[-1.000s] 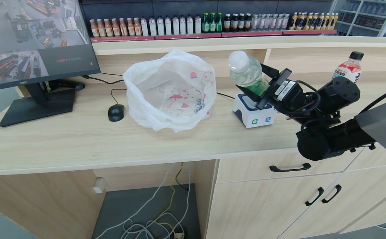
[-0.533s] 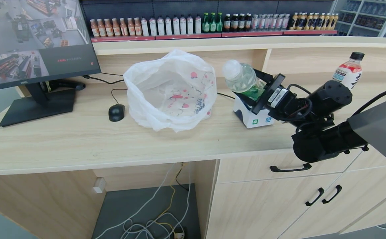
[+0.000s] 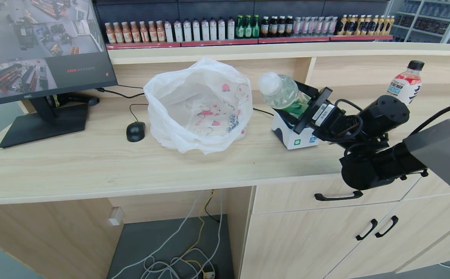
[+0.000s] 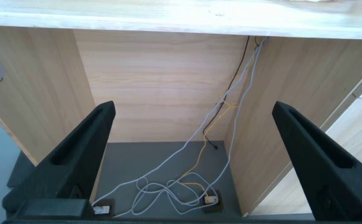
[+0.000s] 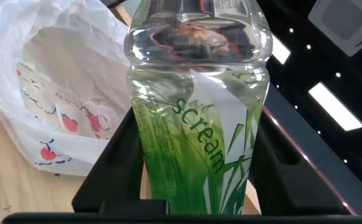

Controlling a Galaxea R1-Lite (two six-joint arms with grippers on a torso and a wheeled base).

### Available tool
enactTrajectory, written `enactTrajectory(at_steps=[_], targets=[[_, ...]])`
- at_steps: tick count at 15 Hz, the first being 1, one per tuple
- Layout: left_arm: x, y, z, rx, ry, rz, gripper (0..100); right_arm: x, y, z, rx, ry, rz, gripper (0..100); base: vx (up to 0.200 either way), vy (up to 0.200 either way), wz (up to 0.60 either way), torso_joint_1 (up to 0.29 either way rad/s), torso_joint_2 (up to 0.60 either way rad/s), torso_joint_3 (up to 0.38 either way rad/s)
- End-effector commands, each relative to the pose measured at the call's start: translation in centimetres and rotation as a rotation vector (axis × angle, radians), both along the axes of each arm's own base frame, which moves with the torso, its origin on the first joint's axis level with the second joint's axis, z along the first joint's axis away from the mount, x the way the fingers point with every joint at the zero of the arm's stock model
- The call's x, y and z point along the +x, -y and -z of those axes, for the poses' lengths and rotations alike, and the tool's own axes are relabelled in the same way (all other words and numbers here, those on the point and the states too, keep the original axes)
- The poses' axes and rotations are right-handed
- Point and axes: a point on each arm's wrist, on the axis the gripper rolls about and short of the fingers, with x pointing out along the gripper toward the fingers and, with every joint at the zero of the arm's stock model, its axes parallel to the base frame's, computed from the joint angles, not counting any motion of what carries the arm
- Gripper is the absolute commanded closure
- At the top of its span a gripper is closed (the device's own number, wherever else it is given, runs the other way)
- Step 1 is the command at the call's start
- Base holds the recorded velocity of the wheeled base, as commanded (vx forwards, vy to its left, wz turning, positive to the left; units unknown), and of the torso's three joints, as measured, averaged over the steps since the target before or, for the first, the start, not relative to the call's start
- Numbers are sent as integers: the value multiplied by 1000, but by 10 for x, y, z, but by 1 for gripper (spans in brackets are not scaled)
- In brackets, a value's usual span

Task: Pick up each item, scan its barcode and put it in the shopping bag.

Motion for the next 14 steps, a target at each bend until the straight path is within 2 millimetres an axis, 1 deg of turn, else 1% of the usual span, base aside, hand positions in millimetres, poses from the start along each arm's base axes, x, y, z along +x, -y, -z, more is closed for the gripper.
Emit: enactTrajectory(at_steps=[1,14], targets=[[0,0,0,0,0,0,0,0,0,1,-1,-4,-1,100,0,0,0,0,0,0],[0,0,0,0,0,0,0,0,-3,2,33,-18,41,100,0,0,0,0,0,0]])
